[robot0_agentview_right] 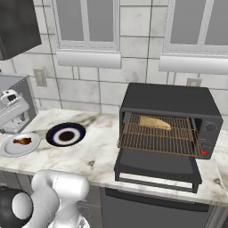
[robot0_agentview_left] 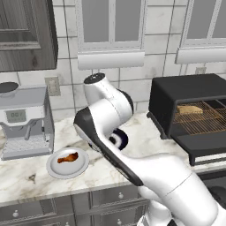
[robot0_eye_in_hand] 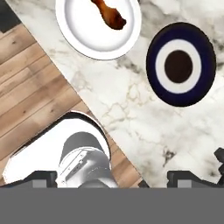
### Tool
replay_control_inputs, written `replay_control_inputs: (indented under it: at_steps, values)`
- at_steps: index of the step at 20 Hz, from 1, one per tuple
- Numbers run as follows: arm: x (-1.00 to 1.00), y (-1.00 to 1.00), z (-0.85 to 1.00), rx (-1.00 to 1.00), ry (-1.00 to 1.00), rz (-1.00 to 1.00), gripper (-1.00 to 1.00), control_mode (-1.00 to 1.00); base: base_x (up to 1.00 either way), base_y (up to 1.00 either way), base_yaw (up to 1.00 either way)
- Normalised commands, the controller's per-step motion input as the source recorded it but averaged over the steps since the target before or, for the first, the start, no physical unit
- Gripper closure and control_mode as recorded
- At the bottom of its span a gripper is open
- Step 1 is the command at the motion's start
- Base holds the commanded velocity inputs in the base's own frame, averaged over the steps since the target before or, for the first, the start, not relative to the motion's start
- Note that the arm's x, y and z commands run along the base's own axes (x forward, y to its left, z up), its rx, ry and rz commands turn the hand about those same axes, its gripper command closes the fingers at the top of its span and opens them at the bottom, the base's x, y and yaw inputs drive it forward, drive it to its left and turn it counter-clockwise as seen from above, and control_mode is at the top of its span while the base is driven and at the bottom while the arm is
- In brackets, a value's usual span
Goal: Open the toaster oven door. Place the baguette on the bottom rack in the toaster oven and place the chicken drumstick on the top rack.
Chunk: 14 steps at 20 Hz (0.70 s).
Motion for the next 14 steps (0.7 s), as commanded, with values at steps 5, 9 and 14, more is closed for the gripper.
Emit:
replay_control_inputs:
  at_steps: [5,9,14]
  values:
    - [0.54,0.73,-0.83,-0.16,0.31,0.07,-1.0,-1.0,0.0,0.0,0.0]
    - [0.36,0.52,-0.66,-0.1,0.28,0.14,-1.0,-1.0,0.0,0.0,0.0]
    - [0.31,0.37,-0.45,-0.04,0.13,0.15,-1.0,-1.0,0.0,0.0,0.0]
